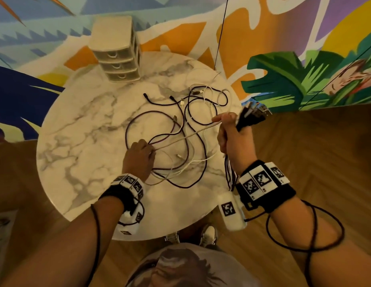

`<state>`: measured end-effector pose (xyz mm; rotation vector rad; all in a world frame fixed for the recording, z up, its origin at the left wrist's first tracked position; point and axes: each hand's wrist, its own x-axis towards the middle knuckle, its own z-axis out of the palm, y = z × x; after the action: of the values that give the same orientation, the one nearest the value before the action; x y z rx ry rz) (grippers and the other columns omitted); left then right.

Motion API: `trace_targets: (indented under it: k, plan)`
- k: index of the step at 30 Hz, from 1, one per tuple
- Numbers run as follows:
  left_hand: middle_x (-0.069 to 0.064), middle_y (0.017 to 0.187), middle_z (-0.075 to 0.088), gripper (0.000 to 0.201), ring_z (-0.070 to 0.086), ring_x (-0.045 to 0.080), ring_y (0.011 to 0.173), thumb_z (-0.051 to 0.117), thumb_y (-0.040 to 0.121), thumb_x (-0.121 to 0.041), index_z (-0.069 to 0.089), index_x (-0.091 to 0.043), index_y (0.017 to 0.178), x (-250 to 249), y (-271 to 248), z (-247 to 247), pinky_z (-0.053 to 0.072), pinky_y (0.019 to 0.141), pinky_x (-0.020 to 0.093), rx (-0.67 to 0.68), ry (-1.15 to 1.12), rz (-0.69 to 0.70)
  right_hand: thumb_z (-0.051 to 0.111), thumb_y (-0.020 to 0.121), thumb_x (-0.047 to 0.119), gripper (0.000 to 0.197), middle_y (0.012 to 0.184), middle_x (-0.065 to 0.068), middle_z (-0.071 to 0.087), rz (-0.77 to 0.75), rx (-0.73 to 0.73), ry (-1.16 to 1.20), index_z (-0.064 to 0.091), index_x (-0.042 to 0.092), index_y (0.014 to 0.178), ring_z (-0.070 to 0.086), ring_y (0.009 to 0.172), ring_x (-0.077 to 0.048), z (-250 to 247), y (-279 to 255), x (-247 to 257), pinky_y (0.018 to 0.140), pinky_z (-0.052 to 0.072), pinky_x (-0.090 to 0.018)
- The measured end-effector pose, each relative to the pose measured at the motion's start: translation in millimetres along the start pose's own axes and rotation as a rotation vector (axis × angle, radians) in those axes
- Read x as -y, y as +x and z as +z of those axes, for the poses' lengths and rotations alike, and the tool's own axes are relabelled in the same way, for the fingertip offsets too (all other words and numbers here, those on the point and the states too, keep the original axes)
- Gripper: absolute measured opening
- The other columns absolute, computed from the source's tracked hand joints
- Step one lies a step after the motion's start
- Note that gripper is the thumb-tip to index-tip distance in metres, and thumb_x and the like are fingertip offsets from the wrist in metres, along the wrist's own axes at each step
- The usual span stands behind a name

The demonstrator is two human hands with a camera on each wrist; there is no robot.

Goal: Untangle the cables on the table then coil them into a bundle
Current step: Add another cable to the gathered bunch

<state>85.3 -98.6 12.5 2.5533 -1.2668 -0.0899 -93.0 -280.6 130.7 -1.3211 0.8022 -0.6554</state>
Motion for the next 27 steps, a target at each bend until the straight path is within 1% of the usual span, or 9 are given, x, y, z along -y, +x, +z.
trace_targets:
  k: [4,6,9,11,13,15,18,24,27]
  plan:
    - [0.017,0.129,0.043,0.035,0.048,0.04,0.111,0.054,0.089,-0.02,0.054,-0.012,0.123,26.4,-8.4,12.7,0.045,0.087,0.047,0.384,0.092,-0.291,0.038,0.102,0.024,0.032,0.046,0.002,0.041,-0.031,-0.074,0.037,0.06,0.015,0.081,0.031,0.038,-0.01,-8.3,-2.3,-1.6,0.04,0.024,-0.021]
    - [0.015,0.138,0.037,0.044,0.045,0.039,0.117,0.054,0.088,-0.019,0.048,-0.015,0.132,33.3,-9.7,4.6,0.043,0.094,0.047,0.446,0.053,-0.389,0.039,0.102,0.024,0.031,0.047,0.002,0.044,-0.018,-0.096,0.068,0.059,0.014,0.081,0.034,0.039,-0.009,-12.9,-2.0,1.1,0.039,0.025,-0.019]
    - [0.012,0.127,0.045,0.049,0.048,0.033,0.113,0.059,0.081,-0.022,0.052,-0.011,0.128,9.5,-3.7,-12.6,0.043,0.095,0.044,0.217,-0.107,-0.184,0.039,0.102,0.023,0.03,0.047,0.004,0.047,0.013,-0.113,0.113,0.057,0.014,0.08,0.039,0.04,-0.009,-16.4,-2.8,2.8,0.038,0.024,-0.018]
    - [0.005,0.107,0.05,0.05,0.051,0.023,0.096,0.061,0.08,-0.026,0.053,-0.012,0.126,-30.3,-1.4,-23.4,0.045,0.088,0.038,0.124,-0.283,0.028,0.038,0.102,0.022,0.031,0.046,0.004,0.047,0.044,-0.121,0.109,0.057,0.015,0.078,0.039,0.041,-0.01,-12.9,-4.8,1.0,0.038,0.024,-0.018]
    - [-0.001,0.09,0.051,0.047,0.045,0.015,0.082,0.064,0.085,-0.032,0.052,-0.015,0.127,-71.8,-3.1,-26.1,0.04,0.079,0.033,0.154,-0.289,0.19,0.038,0.102,0.022,0.032,0.045,0.006,0.048,0.065,-0.11,0.106,0.058,0.015,0.078,0.038,0.043,-0.012,-8.8,-7.4,0.2,0.037,0.023,-0.018]
    - [0.002,0.092,0.061,0.037,0.053,0.02,0.084,0.053,0.092,-0.04,0.056,-0.017,0.121,-96.6,1.6,-22.1,0.038,0.077,0.034,0.239,-0.083,0.262,0.037,0.102,0.022,0.033,0.045,0.006,0.049,0.069,-0.103,0.12,0.058,0.015,0.078,0.038,0.044,-0.013,-8.7,-8.4,1.4,0.037,0.023,-0.018]
    - [0.009,0.09,0.067,0.03,0.06,0.03,0.088,0.043,0.096,-0.035,0.064,-0.014,0.094,-97.1,18.6,-24.4,0.04,0.074,0.036,0.275,0.112,0.189,0.038,0.102,0.023,0.032,0.047,0.005,0.049,0.055,-0.11,0.119,0.06,0.014,0.08,0.037,0.044,-0.012,-20.3,-10.5,6.3,0.038,0.023,-0.019]
    - [0.005,0.068,0.06,0.03,0.052,0.024,0.066,0.046,0.096,-0.031,0.061,-0.012,0.077,-100.5,52.9,-69.0,0.035,0.058,0.033,-0.139,-0.152,0.108,0.039,0.102,0.027,0.033,0.045,0.009,0.048,0.019,-0.172,0.18,0.056,0.016,0.076,0.036,0.044,-0.01,-41.9,-14.2,20.2,0.039,0.022,-0.02]
    - [0.004,0.067,0.057,0.034,0.053,0.024,0.066,0.046,0.096,-0.038,0.057,-0.013,0.075,-93.9,36.8,-53.0,0.032,0.057,0.031,0.021,-0.154,0.049,0.04,0.101,0.027,0.033,0.047,0.008,0.047,-0.028,-0.197,0.248,0.053,0.016,0.073,0.039,0.042,-0.006,-47.5,-14.2,27.3,0.039,0.025,-0.019]
